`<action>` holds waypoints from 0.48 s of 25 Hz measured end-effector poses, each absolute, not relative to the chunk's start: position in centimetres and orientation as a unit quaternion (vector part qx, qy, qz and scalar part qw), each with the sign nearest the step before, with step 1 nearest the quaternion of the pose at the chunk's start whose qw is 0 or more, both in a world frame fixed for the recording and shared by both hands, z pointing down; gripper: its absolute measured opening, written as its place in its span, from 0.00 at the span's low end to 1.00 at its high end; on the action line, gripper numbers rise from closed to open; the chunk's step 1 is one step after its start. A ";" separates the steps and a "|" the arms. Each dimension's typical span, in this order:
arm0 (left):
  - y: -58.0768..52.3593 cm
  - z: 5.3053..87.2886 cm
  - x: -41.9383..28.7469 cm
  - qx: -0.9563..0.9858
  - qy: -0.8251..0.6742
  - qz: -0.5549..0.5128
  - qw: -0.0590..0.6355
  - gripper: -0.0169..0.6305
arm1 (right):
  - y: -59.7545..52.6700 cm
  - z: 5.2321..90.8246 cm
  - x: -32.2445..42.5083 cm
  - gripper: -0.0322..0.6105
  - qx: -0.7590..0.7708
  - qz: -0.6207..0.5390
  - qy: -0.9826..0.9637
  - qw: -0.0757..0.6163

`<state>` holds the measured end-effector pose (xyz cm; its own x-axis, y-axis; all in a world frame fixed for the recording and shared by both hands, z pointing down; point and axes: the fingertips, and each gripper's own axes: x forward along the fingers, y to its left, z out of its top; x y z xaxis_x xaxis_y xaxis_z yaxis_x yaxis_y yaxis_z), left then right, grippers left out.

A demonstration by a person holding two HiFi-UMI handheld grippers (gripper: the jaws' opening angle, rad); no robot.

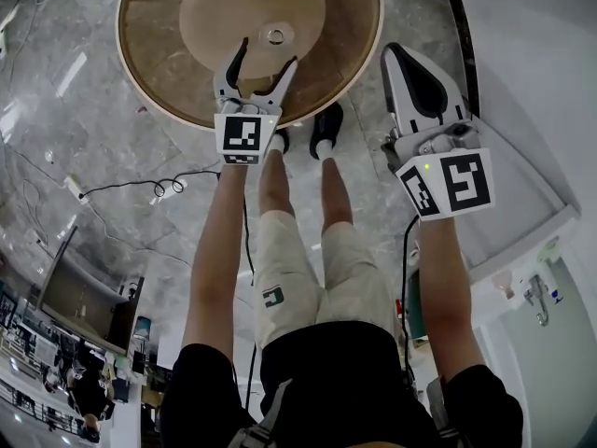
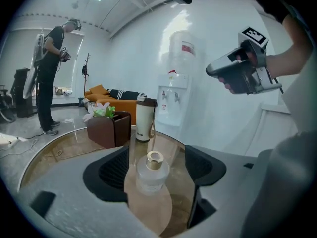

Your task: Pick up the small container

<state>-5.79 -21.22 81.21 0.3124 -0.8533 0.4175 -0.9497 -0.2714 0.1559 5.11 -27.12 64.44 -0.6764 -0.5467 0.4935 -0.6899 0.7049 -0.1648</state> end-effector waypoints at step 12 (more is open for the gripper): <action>-22.3 87.6 -5.3 0.784 -0.569 0.150 0.199 0.60 | -26.9 67.1 4.7 0.06 0.340 0.182 -0.897 0.217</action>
<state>-5.34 -22.33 87.59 0.3076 -0.8324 0.4610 -0.9515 -0.2734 0.1412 4.74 -26.90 67.14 -0.6747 -0.5312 0.5124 -0.6891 0.7021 -0.1795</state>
